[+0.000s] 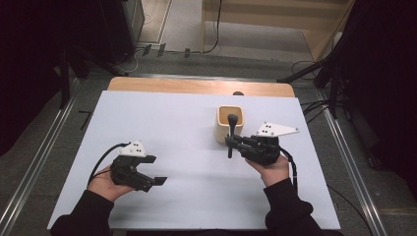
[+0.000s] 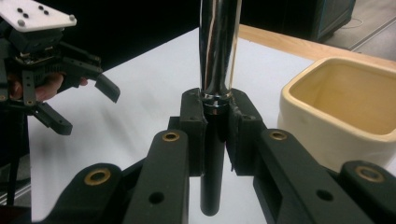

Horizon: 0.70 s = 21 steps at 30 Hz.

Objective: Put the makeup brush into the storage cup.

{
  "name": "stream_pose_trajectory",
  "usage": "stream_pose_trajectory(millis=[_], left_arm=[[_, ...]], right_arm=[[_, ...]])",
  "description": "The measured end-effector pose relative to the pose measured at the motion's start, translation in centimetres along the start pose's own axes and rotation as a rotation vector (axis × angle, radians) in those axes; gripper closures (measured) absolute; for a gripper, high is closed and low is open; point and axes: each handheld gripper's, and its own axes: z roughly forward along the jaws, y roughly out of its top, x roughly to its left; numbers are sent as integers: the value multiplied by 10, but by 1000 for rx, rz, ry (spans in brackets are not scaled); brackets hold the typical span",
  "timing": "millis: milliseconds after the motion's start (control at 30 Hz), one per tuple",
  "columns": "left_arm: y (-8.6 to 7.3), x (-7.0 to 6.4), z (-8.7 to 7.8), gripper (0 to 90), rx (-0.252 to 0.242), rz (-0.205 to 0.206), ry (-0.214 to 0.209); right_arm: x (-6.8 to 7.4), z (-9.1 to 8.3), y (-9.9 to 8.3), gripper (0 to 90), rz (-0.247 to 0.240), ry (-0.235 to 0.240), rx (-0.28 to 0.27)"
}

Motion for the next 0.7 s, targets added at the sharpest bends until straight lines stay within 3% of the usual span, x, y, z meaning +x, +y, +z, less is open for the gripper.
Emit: stream_pose_trajectory(millis=[700], left_arm=[[-2,0,0,158,3,3,-5]], right_arm=[[-14,-4,30,792,-6,-53,-32]])
